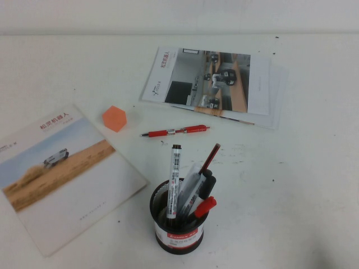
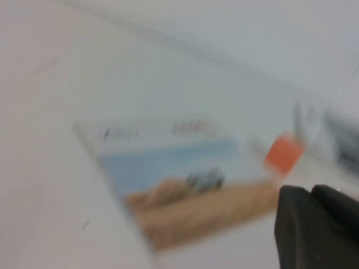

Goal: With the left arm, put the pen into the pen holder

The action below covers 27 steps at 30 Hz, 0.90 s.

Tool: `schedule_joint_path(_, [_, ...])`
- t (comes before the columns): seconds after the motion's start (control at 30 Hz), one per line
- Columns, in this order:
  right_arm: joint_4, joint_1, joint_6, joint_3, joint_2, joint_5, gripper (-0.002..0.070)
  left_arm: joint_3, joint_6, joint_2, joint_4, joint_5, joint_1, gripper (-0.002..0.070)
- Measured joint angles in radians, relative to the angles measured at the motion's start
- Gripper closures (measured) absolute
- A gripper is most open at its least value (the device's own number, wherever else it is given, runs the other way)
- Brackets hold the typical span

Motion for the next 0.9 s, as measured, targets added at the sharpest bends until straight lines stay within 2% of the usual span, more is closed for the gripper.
schedule_joint_path(0.13, [0.0,0.0,0.0,0.0,0.0,0.0,0.0698,0.0,-0.105,0.0,-0.002,-0.141,0.0,0.0676])
schedule_joint_path(0.3, [0.001,0.0,0.0,0.0,0.0,0.0,0.0698,0.0,-0.142,0.0,-0.002,-0.172,0.0,0.0676])
schedule_joint_path(0.4, [0.002,0.0,0.0,0.0,0.0,0.0,0.0698,-0.025,-0.16,0.005,-0.002,-0.091,0.0,0.0676])
schedule_joint_path(0.53, [0.002,0.0,0.0,0.0,0.0,0.0,0.0698,-0.182,-0.162,0.112,-0.002,0.098,0.0,0.0676])
schedule_joint_path(0.7, [0.003,0.0,0.0,0.0,0.0,0.0,0.0698,-0.402,-0.008,0.32,-0.039,0.279,0.0,0.0676])
schedule_joint_path(0.9, [0.003,0.0,0.0,0.0,0.0,0.0,0.0698,-0.646,0.281,0.631,-0.193,0.458,0.0,0.0676])
